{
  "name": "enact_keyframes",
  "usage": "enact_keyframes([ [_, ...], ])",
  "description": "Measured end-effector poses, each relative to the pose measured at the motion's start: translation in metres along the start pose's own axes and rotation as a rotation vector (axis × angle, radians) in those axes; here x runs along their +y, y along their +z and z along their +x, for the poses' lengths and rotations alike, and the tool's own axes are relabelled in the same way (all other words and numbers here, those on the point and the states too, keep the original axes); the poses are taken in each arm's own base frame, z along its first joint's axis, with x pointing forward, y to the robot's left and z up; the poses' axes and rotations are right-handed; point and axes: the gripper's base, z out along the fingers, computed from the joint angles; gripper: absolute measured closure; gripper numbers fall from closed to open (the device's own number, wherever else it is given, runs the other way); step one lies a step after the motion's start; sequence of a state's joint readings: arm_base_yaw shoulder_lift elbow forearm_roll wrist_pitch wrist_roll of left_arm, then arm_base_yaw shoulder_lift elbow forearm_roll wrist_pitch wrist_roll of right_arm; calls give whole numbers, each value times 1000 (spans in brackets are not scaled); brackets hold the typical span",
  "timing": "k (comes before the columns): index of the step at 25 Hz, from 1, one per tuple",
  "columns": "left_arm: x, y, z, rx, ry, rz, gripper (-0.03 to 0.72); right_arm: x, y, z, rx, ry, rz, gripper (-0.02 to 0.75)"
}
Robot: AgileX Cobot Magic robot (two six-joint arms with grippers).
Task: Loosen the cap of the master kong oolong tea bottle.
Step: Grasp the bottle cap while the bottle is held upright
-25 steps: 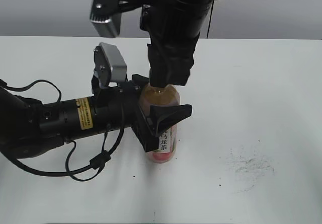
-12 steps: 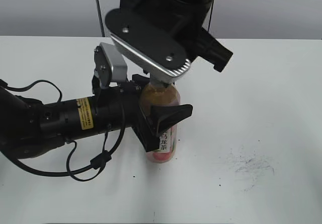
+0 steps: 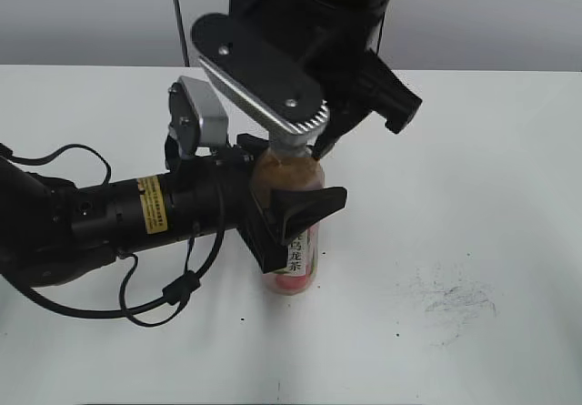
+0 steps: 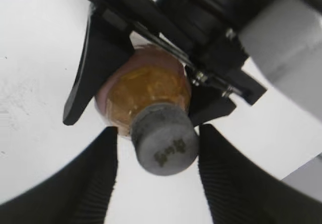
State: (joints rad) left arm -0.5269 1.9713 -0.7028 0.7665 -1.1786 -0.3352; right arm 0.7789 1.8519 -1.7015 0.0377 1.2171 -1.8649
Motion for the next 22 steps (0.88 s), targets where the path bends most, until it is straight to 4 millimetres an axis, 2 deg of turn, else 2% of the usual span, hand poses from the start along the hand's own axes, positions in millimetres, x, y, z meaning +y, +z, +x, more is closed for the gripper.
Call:
enact_keyframes([
  [3, 0, 0, 0, -1, -1, -1, 240, 1, 1, 2, 24, 266, -6, 186],
  [5, 0, 0, 0, -1, -1, -1, 240, 1, 1, 3, 36, 477, -4, 174],
  [13, 0, 0, 0, -1, -1, -1, 240, 0, 1, -1, -11, 1314, -7, 259],
  [17, 0, 0, 0, -1, 0, 1, 240, -2, 1, -6, -62, 1638, -38, 333],
  [22, 0, 0, 0, -1, 0, 1, 240, -2, 1, -5, -52, 1976, -47, 357],
])
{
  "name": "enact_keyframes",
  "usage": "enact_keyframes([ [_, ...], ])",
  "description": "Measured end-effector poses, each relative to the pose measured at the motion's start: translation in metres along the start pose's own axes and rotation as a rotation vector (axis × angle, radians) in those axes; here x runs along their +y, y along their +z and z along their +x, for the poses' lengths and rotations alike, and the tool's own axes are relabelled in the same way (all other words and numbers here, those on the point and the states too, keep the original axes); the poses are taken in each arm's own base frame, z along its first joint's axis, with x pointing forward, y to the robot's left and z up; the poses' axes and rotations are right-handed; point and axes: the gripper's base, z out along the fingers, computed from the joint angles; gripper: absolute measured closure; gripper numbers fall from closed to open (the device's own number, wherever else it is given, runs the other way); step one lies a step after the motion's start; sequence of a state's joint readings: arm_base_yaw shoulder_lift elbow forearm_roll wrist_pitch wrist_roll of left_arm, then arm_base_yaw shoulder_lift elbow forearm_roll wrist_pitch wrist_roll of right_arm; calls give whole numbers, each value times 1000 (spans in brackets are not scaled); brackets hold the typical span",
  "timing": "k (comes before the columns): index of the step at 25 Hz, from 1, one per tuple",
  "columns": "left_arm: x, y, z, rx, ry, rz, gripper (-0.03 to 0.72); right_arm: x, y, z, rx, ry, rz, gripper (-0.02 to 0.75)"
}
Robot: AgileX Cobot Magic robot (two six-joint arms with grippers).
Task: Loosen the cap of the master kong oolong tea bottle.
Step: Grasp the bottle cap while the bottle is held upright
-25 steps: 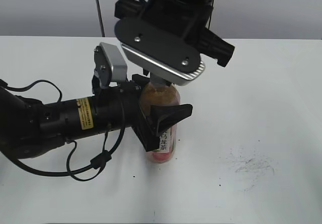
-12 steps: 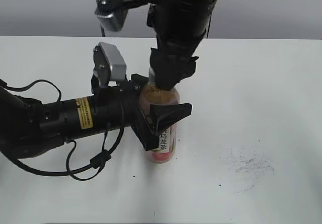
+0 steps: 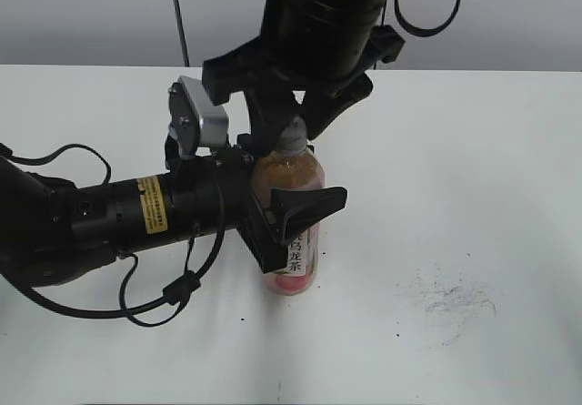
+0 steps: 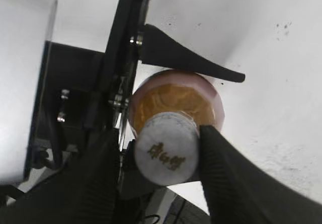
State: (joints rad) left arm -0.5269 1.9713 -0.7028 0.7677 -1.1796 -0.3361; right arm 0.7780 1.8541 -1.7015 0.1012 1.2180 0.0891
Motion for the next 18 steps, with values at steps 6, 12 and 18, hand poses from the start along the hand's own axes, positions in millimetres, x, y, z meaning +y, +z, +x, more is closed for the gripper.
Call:
enact_keyframes([
  [6, 0, 0, 0, 0, 0, -1, 240, -1, 0, 0, -2, 85, 16, 377],
  [12, 1, 0, 0, 2, -2, -6, 240, -3, 0, 0, -2, -29, 30, 464],
  [18, 1, 0, 0, 2, -2, -6, 240, -3, 0, 0, 4, -439, 30, 464],
])
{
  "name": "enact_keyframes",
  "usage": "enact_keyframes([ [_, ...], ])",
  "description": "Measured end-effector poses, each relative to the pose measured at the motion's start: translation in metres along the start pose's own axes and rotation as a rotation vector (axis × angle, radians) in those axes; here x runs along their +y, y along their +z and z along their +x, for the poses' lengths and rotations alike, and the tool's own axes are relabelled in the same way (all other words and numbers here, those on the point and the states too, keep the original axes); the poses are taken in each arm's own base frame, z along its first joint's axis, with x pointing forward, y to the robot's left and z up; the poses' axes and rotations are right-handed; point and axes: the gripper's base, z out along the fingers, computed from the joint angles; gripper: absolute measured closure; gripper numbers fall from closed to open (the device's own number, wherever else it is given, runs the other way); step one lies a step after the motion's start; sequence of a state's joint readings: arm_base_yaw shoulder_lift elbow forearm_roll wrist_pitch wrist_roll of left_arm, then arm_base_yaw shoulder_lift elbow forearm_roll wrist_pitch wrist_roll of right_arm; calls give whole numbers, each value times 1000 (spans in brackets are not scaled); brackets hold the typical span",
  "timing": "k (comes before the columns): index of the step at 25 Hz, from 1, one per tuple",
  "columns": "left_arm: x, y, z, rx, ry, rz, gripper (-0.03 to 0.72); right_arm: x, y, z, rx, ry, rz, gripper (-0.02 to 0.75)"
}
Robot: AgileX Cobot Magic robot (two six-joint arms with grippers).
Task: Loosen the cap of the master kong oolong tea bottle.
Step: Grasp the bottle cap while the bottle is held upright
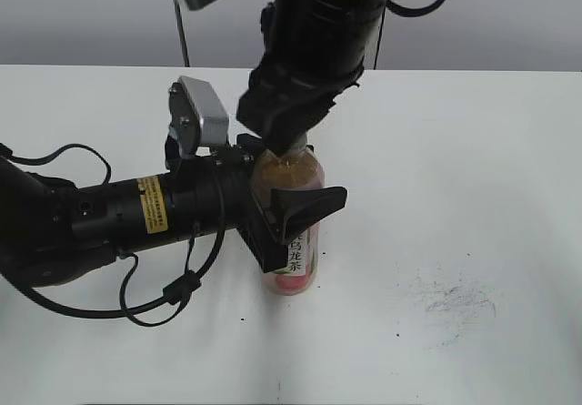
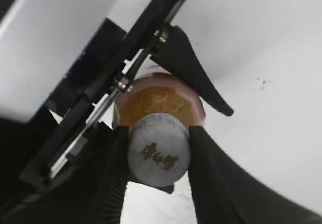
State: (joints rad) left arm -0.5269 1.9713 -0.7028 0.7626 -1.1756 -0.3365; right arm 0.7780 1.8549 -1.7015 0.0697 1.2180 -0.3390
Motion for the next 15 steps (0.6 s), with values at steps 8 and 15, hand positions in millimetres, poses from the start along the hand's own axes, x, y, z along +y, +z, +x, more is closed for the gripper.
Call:
enact_keyframes([
  [8, 0, 0, 0, 1, 3, 4, 240, 0, 0, 0, -1, -756, 1, 464],
  [15, 0, 0, 0, 2, 7, 5, 240, 1, 0, 0, -6, -1417, -4, 464],
])
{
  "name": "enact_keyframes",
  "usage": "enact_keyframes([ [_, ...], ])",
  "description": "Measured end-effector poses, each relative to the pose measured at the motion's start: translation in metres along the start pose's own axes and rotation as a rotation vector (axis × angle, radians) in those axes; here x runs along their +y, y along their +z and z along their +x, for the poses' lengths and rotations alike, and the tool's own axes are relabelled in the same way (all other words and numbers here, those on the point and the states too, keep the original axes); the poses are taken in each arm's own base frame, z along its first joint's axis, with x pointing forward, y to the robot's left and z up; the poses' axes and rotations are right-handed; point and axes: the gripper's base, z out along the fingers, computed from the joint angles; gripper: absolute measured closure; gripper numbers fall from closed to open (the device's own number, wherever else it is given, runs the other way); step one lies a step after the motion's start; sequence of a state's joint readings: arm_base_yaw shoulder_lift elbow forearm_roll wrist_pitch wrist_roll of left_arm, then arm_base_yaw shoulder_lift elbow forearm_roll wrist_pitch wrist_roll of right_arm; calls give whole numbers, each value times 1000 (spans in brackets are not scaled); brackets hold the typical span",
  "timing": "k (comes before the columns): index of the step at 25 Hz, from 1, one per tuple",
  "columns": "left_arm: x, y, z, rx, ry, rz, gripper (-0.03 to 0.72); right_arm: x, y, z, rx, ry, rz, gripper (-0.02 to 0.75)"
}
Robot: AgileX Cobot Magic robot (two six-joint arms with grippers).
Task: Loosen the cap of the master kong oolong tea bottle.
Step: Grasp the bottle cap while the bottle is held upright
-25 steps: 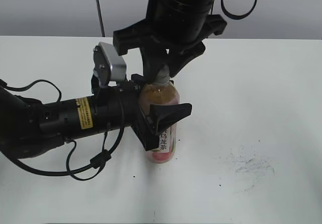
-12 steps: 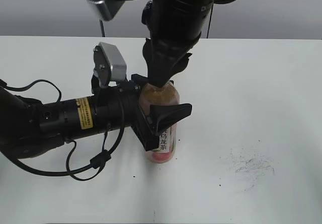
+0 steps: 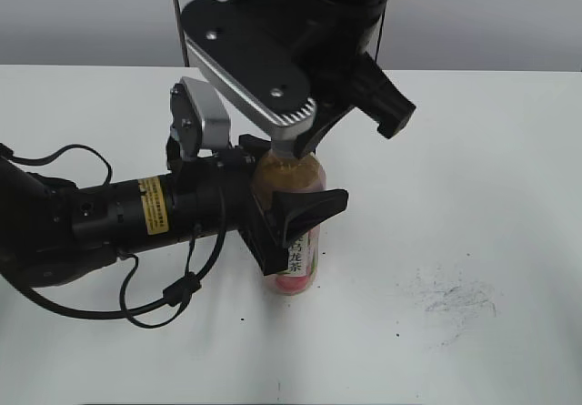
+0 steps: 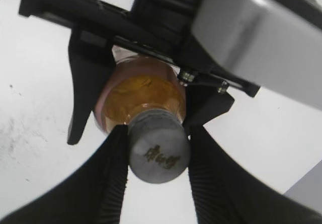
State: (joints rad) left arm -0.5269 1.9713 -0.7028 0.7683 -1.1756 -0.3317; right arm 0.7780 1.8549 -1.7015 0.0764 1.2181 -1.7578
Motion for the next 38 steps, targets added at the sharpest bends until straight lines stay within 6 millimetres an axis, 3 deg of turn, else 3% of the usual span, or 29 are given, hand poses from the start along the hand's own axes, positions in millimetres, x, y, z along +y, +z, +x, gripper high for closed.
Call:
enact_keyframes([
  [10, 0, 0, 0, 0, -2, -3, 240, -1, 0, 0, 1, -682, 6, 464],
  [15, 0, 0, 0, 0, -2, -3, 240, -1, 0, -1, -3, -700, 9, 463],
  [19, 0, 0, 0, 0, -7, -5, 240, -1, 0, -1, -10, -429, 10, 356],
  [24, 0, 0, 0, -1, -8, -5, 240, 0, 0, 2, 18, 97, 0, 213],
  [32, 0, 0, 0, -2, -9, -5, 240, 0, -3, 2, 16, 1029, 15, 192],
  [38, 0, 0, 0, -2, -10, -5, 240, 1, -7, 1, 7, 1612, 30, 192],
])
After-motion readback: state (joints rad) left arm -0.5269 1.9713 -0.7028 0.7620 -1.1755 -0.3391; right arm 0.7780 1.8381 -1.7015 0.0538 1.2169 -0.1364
